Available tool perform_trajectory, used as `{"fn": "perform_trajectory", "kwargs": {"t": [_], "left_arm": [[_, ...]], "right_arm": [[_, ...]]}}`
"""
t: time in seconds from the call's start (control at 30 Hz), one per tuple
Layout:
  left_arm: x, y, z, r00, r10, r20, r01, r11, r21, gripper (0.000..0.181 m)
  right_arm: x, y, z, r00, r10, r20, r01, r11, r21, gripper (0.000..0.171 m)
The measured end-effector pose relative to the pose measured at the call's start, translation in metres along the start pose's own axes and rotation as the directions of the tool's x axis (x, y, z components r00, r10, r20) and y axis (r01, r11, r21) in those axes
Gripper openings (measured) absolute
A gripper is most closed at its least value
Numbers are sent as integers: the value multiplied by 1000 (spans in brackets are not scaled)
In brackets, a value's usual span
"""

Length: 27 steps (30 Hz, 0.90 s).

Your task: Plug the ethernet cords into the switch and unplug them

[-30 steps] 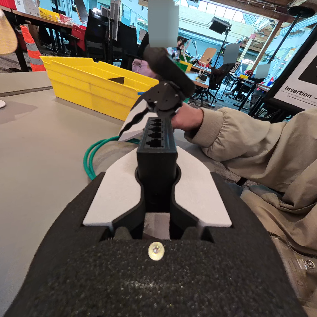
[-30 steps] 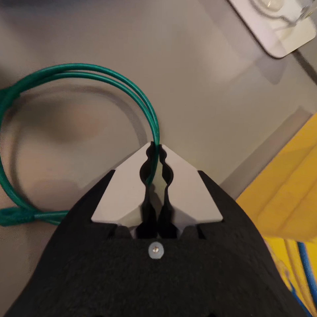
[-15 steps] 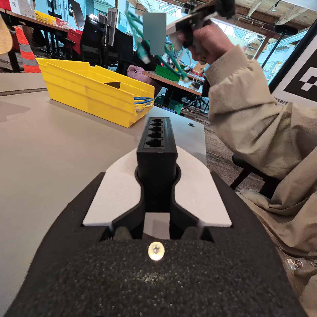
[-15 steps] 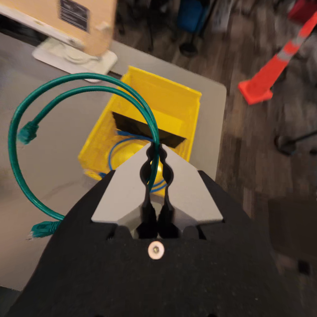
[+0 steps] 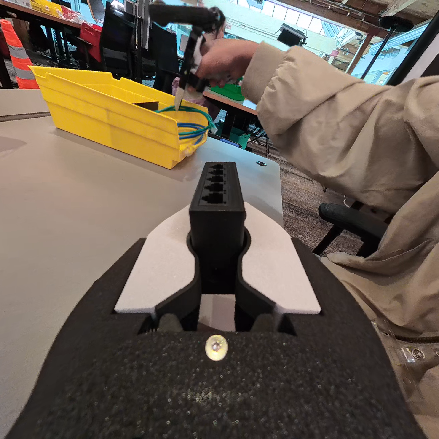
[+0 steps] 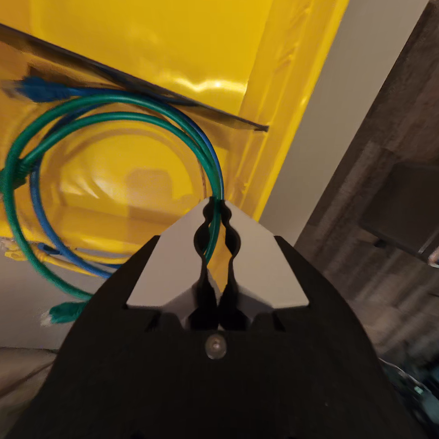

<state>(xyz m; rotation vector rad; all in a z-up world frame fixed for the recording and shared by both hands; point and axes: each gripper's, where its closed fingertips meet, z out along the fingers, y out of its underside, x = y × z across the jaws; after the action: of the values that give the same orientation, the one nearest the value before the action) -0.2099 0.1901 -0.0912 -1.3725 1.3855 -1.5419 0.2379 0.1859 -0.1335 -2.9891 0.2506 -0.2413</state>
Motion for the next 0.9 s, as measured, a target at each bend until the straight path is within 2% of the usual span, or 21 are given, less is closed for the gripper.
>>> {"fn": "perform_trajectory", "kwargs": {"t": [0.17, 0.3, 0.4, 0.47, 0.53, 0.57, 0.63, 0.67, 0.77, 0.83, 0.9], "left_arm": [[0, 0, 0, 1000, 4, 5, -4, 1000, -2, 30], [-3, -1, -1, 999, 17, 28, -17, 1000, 3, 30], [-4, -2, -3, 999, 23, 45, -23, 1000, 13, 30], [-5, -3, -3, 998, 30, 53, -31, 999, 22, 30], [-6, -6, -4, 996, 50, 67, -53, 998, 39, 30], [-5, -9, -5, 995, 66, 72, -69, 996, 52, 30], [-3, -13, -5, 992, 100, 80, -106, 991, 77, 30], [-2, -14, -4, 989, 121, 86, -128, 988, 85, 30], [5, -19, -3, 975, 203, 94, -213, 970, 113, 30], [12, -22, -2, 960, 261, 104, -273, 954, 126, 30], [17, -22, -1, 934, 334, 125, -349, 929, 125, 30]], "right_arm": [[7, -5, 27, 993, -39, -113, 23, 989, -144, 5], [11, -14, 27, 981, -60, -182, 38, 992, -118, 6], [-1, -18, 14, 987, -94, -133, 93, 996, -17, 21], [-8, -23, -9, 996, -51, -71, 58, 993, 102, 26], [-34, -31, -46, 997, -19, 77, -5, 956, 293, 31], [-58, -37, -70, 982, -36, 185, -44, 910, 412, 33], [-125, -36, -121, 904, -187, 384, -104, 776, 622, 34], [-164, -25, -140, 844, -297, 446, -107, 723, 683, 37], [-281, 27, -164, 613, -550, 568, -136, 635, 761, 51], [-346, 60, -157, 439, -592, 676, -197, 671, 715, 67], [-391, 85, -144, 247, -533, 809, -226, 780, 583, 83]]}}
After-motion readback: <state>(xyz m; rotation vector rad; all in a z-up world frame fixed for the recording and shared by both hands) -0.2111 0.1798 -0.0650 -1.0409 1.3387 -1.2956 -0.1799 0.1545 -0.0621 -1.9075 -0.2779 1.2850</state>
